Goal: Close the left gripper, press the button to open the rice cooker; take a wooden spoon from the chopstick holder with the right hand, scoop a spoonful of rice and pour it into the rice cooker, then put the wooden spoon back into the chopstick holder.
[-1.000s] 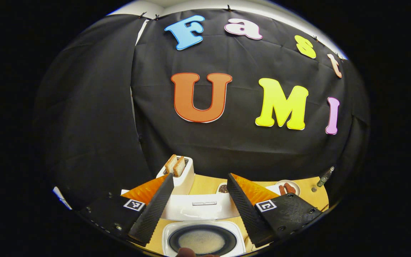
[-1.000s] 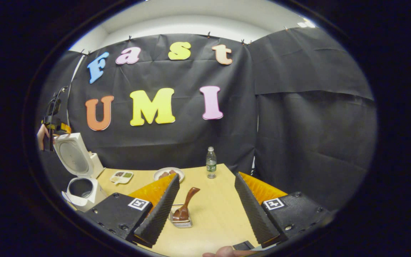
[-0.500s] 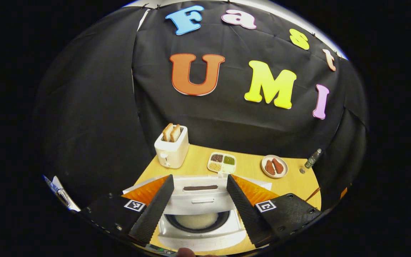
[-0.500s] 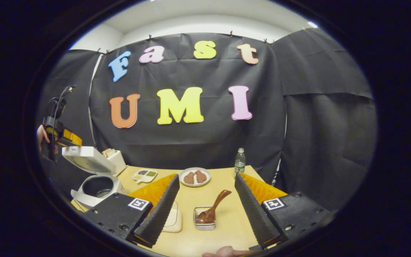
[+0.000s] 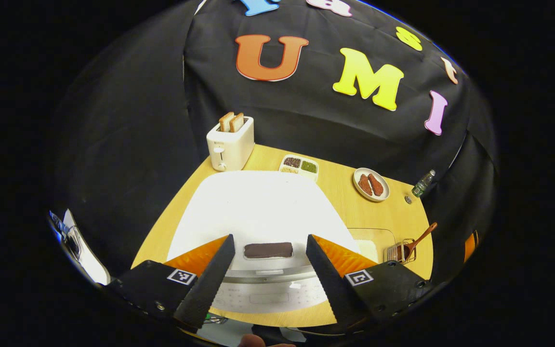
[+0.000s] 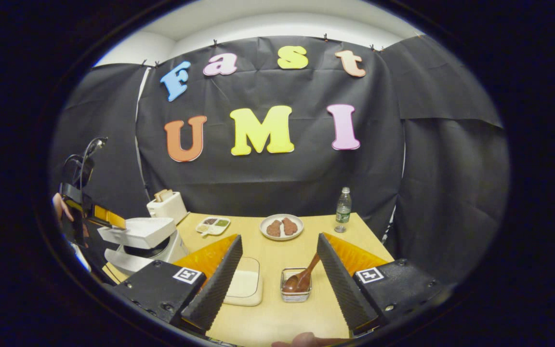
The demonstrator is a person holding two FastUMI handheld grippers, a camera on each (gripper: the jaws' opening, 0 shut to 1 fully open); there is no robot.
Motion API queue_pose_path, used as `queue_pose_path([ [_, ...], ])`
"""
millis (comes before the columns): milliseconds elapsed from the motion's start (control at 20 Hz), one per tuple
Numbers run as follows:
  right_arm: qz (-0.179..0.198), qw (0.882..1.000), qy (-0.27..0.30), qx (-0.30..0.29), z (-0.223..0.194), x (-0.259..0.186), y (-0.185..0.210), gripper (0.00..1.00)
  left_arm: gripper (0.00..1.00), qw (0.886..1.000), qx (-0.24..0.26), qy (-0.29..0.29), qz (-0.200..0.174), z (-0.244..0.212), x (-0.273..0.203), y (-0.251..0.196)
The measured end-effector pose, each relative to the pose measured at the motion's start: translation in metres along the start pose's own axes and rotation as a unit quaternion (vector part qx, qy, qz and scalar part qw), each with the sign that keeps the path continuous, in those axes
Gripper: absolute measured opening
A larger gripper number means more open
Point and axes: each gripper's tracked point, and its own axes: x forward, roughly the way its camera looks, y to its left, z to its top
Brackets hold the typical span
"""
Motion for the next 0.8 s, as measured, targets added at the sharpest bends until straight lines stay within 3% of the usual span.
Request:
queue_pose_path([
  [200,0.009,1.000,0.003,0.004,-0.001,0.001,0.000,1.00,1.00,0.999,-0.004,0.038,0.009,-0.032,0.012,0.002],
  [550,0.012,1.000,0.008,0.023,-0.005,0.006,-0.005,1.00,0.98,0.997,-0.008,0.068,0.028,-0.051,0.023,0.006],
  [800,0.012,0.999,0.013,0.032,-0.008,0.013,-0.013,1.00,0.96,0.996,0.028,0.062,0.053,-0.055,0.028,0.008],
])
